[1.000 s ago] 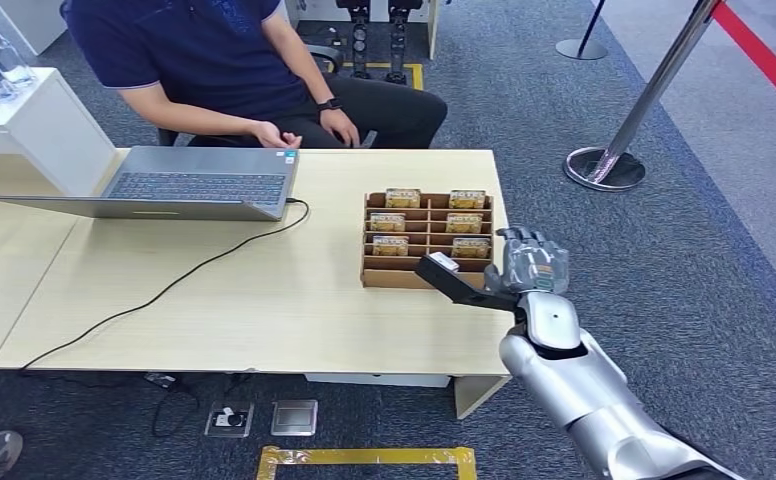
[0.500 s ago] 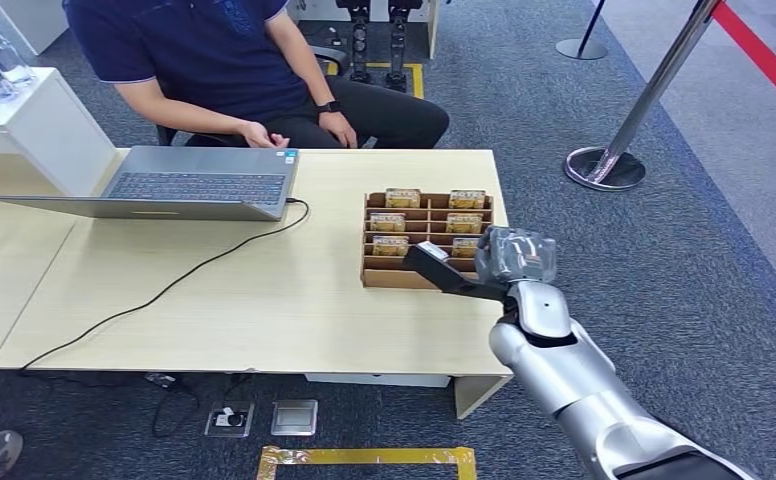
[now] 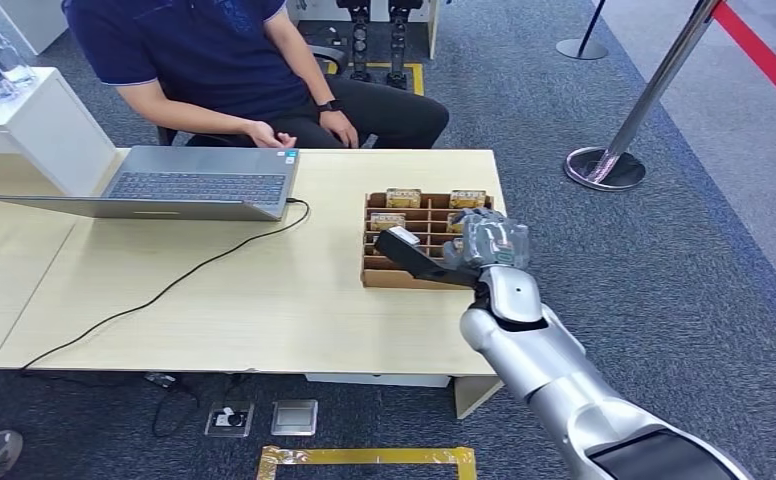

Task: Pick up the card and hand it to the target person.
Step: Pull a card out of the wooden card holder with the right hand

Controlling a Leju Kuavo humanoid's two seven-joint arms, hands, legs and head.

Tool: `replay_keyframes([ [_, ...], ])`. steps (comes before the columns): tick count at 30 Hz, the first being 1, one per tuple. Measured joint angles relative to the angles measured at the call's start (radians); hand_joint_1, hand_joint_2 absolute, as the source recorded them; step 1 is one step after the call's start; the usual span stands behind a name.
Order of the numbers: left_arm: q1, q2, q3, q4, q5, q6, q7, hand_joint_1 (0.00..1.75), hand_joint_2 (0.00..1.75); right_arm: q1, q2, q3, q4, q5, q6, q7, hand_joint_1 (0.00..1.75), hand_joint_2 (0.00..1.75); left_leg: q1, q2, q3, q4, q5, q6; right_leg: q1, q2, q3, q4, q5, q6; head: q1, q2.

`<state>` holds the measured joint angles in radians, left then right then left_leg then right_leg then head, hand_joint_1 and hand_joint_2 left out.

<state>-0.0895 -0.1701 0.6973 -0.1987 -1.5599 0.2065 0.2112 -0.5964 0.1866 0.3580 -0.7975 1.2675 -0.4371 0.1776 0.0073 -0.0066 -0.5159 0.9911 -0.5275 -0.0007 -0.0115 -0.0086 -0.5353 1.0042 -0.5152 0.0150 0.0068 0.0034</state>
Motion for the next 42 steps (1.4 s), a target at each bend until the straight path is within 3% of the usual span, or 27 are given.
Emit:
replay_keyframes([
  [8,0.000,0.000,0.000,0.000,0.000,0.002,-0.005,0.00,0.00,-0.011,0.012,0.003,0.012,0.012,-0.001,0.011,0.73,1.75,0.000,0.000,0.000,0.000,0.000,0.000,0.000,0.000,0.000,0.000,0.000,0.000,0.000,0.000],
  [13,0.000,0.000,0.000,0.000,0.000,0.002,-0.007,0.00,0.00,-0.012,0.012,0.003,0.017,0.017,-0.005,0.015,0.95,1.75,0.000,0.000,0.000,0.000,0.000,0.000,0.000,0.000,0.000,0.000,0.000,0.000,0.000,0.000],
  [18,0.000,0.000,0.000,0.000,0.000,0.002,-0.007,0.00,0.00,-0.014,0.011,0.003,0.029,0.030,-0.022,0.024,0.80,1.75,0.000,0.000,0.000,0.000,0.000,0.000,0.000,0.000,0.000,0.000,0.000,0.000,0.000,0.000],
  [28,-0.001,0.000,0.000,0.000,0.000,-0.003,-0.007,0.00,0.00,-0.032,0.000,0.000,0.068,0.043,-0.036,0.031,0.77,1.75,0.000,0.000,0.000,0.000,0.000,0.000,0.000,0.000,0.000,0.000,0.000,0.000,0.000,0.000],
  [33,-0.002,0.000,0.000,0.000,0.000,-0.003,-0.007,0.00,0.00,-0.038,-0.002,0.000,0.090,0.048,-0.039,0.030,0.96,1.75,0.000,0.000,0.000,0.000,0.000,0.000,0.000,0.000,0.000,0.000,0.000,0.000,0.000,0.000],
  [39,-0.002,0.000,0.000,0.000,0.000,-0.001,-0.007,0.00,0.00,-0.057,-0.002,0.000,0.124,0.049,-0.044,0.029,0.91,1.75,0.000,0.000,0.000,0.000,0.000,0.000,0.000,0.000,0.000,0.000,0.000,0.000,0.000,0.000],
  [42,-0.002,0.000,0.000,0.000,0.000,0.000,-0.007,0.00,0.00,-0.065,-0.002,-0.001,0.144,0.049,-0.049,0.029,1.03,1.75,0.000,0.000,0.000,0.000,0.000,0.000,0.000,0.000,0.000,0.000,0.000,0.000,0.000,0.000],
])
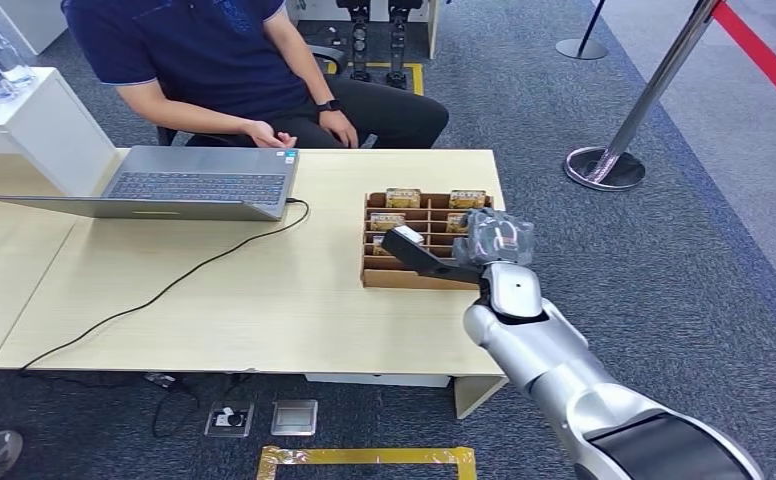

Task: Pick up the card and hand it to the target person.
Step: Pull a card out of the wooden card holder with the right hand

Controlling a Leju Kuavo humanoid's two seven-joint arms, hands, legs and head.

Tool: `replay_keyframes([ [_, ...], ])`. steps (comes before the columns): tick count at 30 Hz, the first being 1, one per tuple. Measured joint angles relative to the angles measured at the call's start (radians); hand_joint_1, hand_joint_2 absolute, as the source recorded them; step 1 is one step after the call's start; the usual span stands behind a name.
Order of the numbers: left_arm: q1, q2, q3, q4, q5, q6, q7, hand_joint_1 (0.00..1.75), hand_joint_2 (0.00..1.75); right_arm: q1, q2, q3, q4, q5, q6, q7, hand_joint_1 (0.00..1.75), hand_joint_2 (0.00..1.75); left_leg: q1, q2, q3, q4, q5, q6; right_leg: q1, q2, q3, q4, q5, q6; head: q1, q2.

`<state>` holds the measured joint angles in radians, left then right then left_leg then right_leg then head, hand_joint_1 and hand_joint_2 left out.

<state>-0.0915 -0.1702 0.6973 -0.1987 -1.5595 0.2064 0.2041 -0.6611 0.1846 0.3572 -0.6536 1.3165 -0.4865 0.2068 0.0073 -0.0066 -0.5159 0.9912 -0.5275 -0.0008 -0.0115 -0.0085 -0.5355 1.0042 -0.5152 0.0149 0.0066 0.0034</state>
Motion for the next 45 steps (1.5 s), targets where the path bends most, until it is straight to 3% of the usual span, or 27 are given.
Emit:
replay_keyframes([
  [14,-0.003,0.000,-0.002,0.000,-0.001,-0.004,0.000,0.00,0.00,-0.018,-0.001,-0.007,0.077,0.000,-0.021,0.009,0.97,1.75,0.000,0.000,0.000,0.000,0.000,0.000,0.000,0.000,0.000,0.000,0.000,0.000,0.000,0.000],
  [22,-0.003,0.004,-0.002,0.000,-0.001,-0.012,-0.003,0.00,0.00,-0.020,-0.002,-0.013,0.115,0.000,-0.041,0.001,0.72,1.75,0.000,0.000,0.000,0.000,0.000,0.000,0.000,0.000,0.000,0.000,0.000,0.000,0.000,0.000],
  [33,-0.004,0.009,-0.018,0.000,-0.001,-0.011,-0.012,0.00,0.00,-0.021,-0.003,-0.025,0.144,0.003,-0.064,0.004,0.78,1.75,0.000,0.000,0.000,0.000,0.000,0.000,0.000,0.000,0.000,0.000,0.000,0.000,0.000,0.000],
  [40,-0.003,0.010,-0.019,0.000,-0.001,-0.003,-0.013,0.00,0.00,-0.021,-0.002,-0.025,0.151,0.020,-0.072,0.011,1.05,1.75,0.000,0.000,0.000,0.000,0.000,0.000,0.000,0.000,0.000,0.000,0.000,0.000,0.000,0.000],
  [45,-0.003,0.010,-0.019,0.000,-0.001,-0.005,-0.013,0.00,0.00,-0.021,-0.003,-0.026,0.152,0.023,-0.074,0.013,1.11,1.75,0.000,0.000,0.001,0.000,0.000,0.000,0.000,0.000,0.000,0.000,0.000,0.000,0.000,0.000],
])
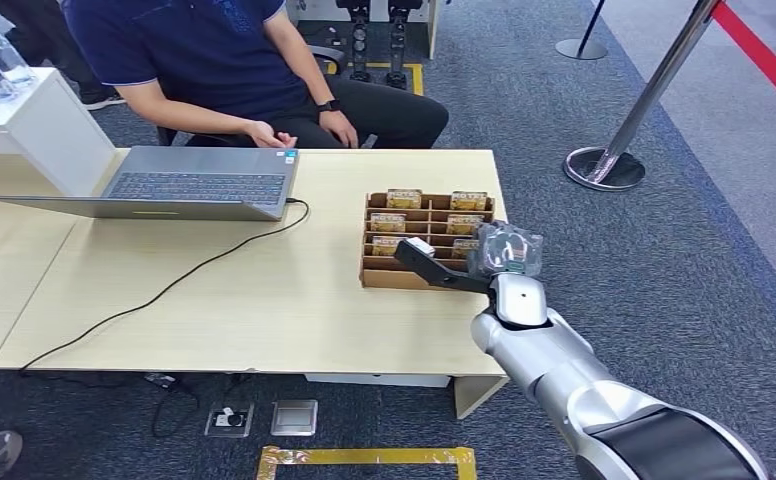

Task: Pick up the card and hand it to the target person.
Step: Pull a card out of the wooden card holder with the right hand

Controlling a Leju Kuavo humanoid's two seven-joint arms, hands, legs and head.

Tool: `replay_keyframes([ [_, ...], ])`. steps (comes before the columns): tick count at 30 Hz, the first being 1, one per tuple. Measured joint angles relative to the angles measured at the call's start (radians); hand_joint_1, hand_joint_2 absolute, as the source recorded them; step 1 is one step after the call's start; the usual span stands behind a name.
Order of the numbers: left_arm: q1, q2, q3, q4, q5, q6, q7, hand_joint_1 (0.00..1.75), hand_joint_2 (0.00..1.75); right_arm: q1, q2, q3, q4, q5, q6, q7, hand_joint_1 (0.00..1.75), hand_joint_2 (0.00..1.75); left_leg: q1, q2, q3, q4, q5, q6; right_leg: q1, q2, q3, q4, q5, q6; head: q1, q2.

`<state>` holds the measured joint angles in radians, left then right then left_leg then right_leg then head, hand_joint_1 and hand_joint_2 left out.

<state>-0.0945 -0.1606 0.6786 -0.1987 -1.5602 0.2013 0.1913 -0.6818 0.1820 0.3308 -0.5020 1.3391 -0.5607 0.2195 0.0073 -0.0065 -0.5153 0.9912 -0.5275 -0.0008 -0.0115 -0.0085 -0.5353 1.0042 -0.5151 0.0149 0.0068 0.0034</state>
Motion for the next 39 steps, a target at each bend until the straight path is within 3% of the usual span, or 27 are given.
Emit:
replay_keyframes([
  [8,-0.001,0.000,-0.004,0.000,0.000,-0.007,0.001,0.00,0.00,0.000,-0.002,-0.003,0.000,0.011,-0.002,0.005,1.37,1.75,0.000,0.000,0.000,0.000,0.000,0.000,0.000,0.000,0.000,0.000,0.000,0.000,-0.001,0.000],
  [19,-0.004,0.000,-0.022,0.000,0.000,-0.012,0.001,0.00,0.00,0.001,-0.004,-0.004,-0.001,0.016,-0.010,0.012,1.54,1.75,0.000,0.000,0.001,0.000,0.000,0.000,0.000,0.000,0.001,0.000,0.000,0.000,-0.001,0.000],
  [23,-0.005,0.000,-0.026,0.000,0.000,-0.014,0.001,0.00,0.00,0.002,-0.004,-0.004,-0.002,0.022,-0.016,0.014,1.75,1.75,0.000,0.000,0.001,0.000,0.000,0.000,0.000,0.000,0.001,0.000,0.000,0.000,-0.001,0.000],
  [39,-0.006,0.000,-0.026,0.000,0.000,-0.016,-0.002,0.00,0.00,0.023,-0.008,-0.030,-0.030,0.047,-0.059,-0.029,1.75,1.75,0.000,0.000,0.000,0.000,0.000,0.000,0.000,0.001,0.000,0.000,0.000,0.000,-0.001,0.000],
])
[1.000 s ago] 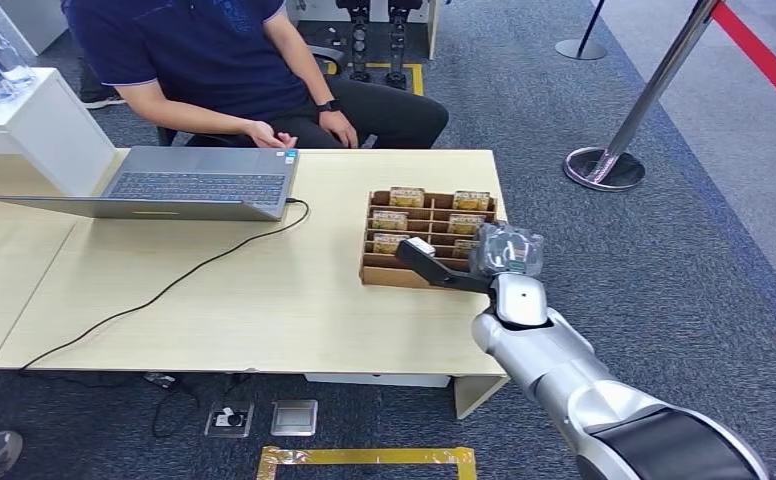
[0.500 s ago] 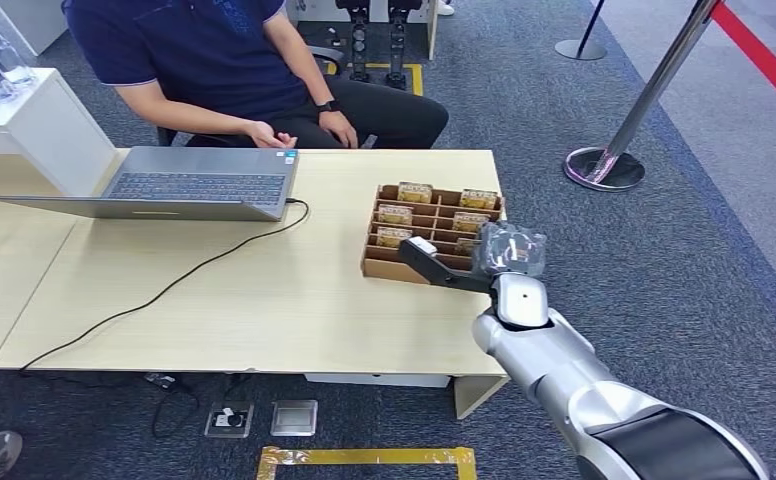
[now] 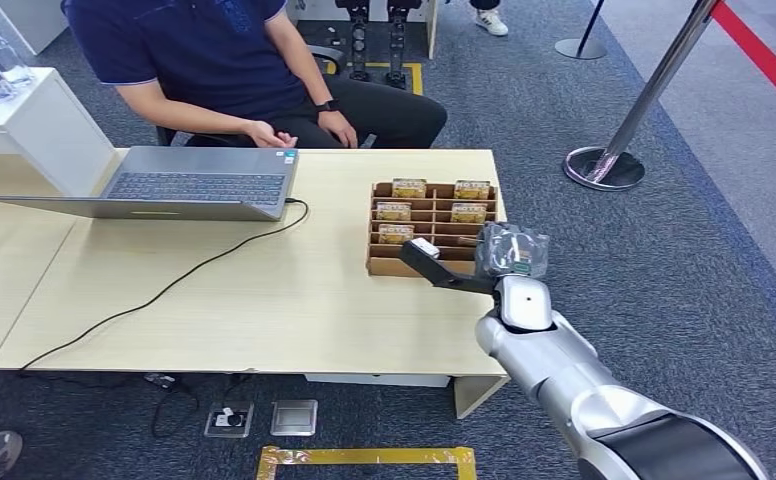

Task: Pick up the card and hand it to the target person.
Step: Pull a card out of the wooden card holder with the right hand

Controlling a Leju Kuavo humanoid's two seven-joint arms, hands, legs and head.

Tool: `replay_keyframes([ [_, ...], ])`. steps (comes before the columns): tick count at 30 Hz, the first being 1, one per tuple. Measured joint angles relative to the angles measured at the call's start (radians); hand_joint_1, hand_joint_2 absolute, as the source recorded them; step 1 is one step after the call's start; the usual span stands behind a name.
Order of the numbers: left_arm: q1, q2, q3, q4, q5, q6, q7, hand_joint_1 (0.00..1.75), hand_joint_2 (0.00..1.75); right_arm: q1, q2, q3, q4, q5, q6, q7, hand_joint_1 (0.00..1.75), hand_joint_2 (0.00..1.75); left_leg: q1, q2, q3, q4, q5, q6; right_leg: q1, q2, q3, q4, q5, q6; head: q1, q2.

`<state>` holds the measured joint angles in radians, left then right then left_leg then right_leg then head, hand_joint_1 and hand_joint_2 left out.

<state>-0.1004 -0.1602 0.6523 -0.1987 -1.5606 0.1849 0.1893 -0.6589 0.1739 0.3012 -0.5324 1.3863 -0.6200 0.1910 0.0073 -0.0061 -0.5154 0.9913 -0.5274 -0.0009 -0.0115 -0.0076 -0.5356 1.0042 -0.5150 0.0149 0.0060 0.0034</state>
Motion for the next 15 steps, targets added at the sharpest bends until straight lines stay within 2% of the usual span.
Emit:
replay_keyframes([
  [10,0.000,0.000,0.000,0.000,0.000,0.000,-0.001,0.00,0.00,0.024,-0.005,-0.007,-0.102,0.010,-0.038,-0.045,1.75,1.75,0.000,0.000,0.000,0.000,0.000,0.000,0.000,0.000,0.000,0.000,0.000,0.000,0.001,0.000],
  [15,0.002,0.000,0.000,0.000,0.004,0.003,0.000,0.00,0.00,0.029,-0.008,-0.007,-0.263,0.018,-0.035,-0.062,1.75,1.75,0.000,0.000,-0.001,0.000,0.000,0.000,0.000,0.000,-0.001,0.000,0.000,0.000,0.000,0.000],
])
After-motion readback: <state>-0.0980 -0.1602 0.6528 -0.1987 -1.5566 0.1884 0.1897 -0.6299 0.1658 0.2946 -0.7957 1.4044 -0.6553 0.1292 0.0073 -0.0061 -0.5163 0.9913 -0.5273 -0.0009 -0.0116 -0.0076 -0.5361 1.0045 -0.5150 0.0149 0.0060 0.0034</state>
